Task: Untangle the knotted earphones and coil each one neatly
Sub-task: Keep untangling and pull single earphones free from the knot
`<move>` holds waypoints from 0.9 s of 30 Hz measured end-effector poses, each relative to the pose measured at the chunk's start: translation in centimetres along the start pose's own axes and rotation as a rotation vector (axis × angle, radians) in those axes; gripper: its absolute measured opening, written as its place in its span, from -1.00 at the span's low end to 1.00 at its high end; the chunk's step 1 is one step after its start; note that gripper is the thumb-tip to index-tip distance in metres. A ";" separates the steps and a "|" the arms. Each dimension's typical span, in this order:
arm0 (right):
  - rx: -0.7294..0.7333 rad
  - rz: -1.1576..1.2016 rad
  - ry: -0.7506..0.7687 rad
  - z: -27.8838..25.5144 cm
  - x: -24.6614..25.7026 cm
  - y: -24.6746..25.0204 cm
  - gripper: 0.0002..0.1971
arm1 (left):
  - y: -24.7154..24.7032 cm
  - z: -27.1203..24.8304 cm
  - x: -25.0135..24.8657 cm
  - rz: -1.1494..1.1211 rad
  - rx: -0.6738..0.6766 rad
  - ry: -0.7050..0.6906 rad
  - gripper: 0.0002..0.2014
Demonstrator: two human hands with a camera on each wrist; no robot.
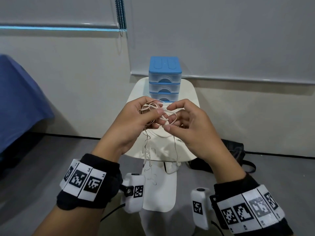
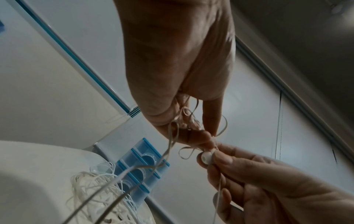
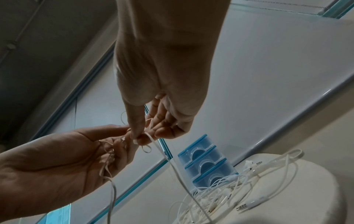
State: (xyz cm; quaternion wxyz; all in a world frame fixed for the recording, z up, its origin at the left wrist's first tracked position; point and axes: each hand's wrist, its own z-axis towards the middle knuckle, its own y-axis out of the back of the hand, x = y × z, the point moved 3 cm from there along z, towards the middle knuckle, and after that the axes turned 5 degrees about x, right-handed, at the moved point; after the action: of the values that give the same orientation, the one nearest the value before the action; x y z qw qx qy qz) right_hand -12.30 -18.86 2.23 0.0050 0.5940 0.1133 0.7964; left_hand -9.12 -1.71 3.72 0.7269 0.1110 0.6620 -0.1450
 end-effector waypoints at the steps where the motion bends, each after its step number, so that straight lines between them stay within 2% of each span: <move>1: -0.005 0.005 0.000 0.0 -0.2 0.0 -0.62 | 0.1 0.0 0.0 0.029 0.004 -0.006 -0.84; 4: -0.024 -0.034 0.023 0.1 -0.7 -0.1 -0.65 | 0.2 -0.1 0.1 0.129 -0.001 -0.031 -0.83; 6: -0.026 -0.049 0.035 0.1 -0.9 -0.2 -0.75 | 0.3 0.0 0.2 0.197 -0.002 -0.046 -0.82; 11: -0.060 -0.044 0.024 -0.1 -0.9 0.2 -0.93 | 0.4 -0.1 0.2 0.226 0.003 -0.069 -0.80; 15: -0.037 -0.072 -0.004 -0.3 -1.1 0.3 -0.90 | 0.4 0.0 0.4 0.210 0.006 -0.055 -0.81; 21: 0.081 -0.138 0.025 -0.7 -0.8 0.4 -0.89 | 0.3 -0.1 0.4 0.241 -0.043 -0.073 -0.83; 24: 0.025 -0.099 0.035 -0.3 -0.5 0.9 -0.90 | 0.3 0.1 0.5 0.223 -0.090 -0.064 -0.82; 27: 0.003 -0.144 0.066 0.4 -0.4 0.6 -0.77 | 0.2 0.3 0.5 0.195 -0.108 -0.041 -0.84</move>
State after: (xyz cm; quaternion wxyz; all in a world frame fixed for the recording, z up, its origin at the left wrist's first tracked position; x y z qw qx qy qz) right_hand -11.71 -19.42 2.08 0.0575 0.5578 0.1571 0.8129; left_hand -8.79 -1.69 3.24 0.7560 0.1327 0.6398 -0.0399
